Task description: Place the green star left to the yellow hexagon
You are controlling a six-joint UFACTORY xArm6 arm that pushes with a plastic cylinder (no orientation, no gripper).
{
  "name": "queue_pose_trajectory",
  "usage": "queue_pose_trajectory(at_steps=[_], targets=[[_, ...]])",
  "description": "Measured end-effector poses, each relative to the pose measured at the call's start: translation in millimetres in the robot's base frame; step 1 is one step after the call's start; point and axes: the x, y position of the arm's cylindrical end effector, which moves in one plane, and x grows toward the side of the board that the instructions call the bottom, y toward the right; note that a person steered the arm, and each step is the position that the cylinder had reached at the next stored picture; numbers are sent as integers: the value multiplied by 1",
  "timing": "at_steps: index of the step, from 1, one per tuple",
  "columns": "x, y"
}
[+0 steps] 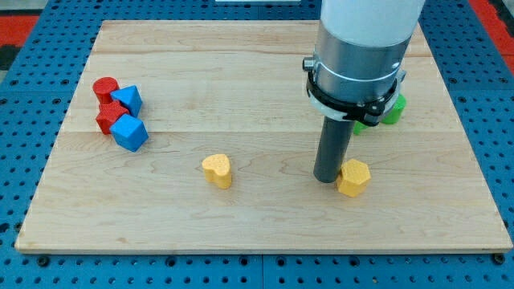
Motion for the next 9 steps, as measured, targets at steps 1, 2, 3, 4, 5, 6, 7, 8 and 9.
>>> queue_pose_trajectory(at_steps=[1, 2, 3, 4, 5, 6, 7, 8, 9], targets=[[8, 47], [6, 55], [-34, 19], [-69, -1], [-115, -11], [-140, -1], [-122, 36], [-88, 50], [-64, 54]])
